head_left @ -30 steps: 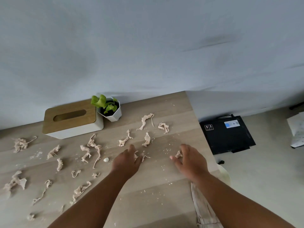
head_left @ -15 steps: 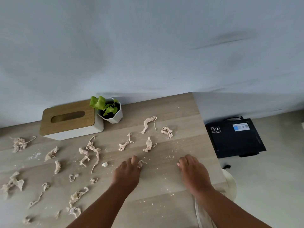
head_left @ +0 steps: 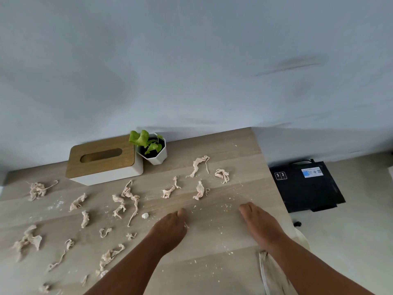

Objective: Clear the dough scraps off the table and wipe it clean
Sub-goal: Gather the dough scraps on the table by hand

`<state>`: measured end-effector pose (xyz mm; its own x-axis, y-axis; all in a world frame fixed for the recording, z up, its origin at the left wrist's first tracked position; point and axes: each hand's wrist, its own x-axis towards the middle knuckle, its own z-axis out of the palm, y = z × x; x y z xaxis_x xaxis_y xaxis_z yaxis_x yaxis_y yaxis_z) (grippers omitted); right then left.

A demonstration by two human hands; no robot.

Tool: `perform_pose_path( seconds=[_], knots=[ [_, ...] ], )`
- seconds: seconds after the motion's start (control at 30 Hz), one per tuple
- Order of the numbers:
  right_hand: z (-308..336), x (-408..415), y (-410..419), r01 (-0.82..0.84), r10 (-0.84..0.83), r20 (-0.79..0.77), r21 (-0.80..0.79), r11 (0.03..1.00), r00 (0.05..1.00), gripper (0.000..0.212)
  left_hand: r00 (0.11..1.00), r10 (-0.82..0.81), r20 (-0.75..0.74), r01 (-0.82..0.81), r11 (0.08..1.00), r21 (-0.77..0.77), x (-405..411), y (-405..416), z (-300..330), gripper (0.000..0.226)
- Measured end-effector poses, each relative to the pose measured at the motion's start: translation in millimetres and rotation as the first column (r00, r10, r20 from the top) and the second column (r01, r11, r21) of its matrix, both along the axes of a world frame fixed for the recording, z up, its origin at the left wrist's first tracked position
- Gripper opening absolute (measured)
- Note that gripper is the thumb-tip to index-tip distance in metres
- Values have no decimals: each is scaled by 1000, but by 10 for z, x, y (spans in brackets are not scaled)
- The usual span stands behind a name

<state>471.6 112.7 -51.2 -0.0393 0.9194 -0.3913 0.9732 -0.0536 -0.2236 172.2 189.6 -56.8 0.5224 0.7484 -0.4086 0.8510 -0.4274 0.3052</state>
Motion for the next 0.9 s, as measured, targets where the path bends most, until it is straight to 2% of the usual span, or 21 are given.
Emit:
perform_pose_path(
  seconds=[0.17, 0.27, 0.6, 0.73, 0.83, 0.9],
  knots=[
    [37, -68, -36, -82, 83, -46, 33, 996, 995, 57, 994, 33, 100, -22, 994, -109, -152, 60, 64, 5],
    [38, -178, -24, -105, 111, -63, 86, 991, 992, 59, 980, 127, 153, -103, 983, -152, -234, 101, 132, 17],
    [120, -547, 152, 38, -23, -159, 90, 995, 987, 60, 944, 284, 169, -267, 957, -113, -384, 320, 260, 16],
    [174, -653, 228, 117, -102, -113, 132, 984, 988, 47, 922, 337, 189, -322, 941, -108, -405, 385, 334, 17],
    [230, -716, 286, 145, -129, -86, 209, 967, 988, 25, 941, 289, 177, -283, 957, -63, -409, 423, 385, 16],
    [252, -755, 322, 184, -156, -125, 260, 948, 980, 18, 956, 254, 145, -256, 967, -6, -410, 468, 402, 21]
  ],
)
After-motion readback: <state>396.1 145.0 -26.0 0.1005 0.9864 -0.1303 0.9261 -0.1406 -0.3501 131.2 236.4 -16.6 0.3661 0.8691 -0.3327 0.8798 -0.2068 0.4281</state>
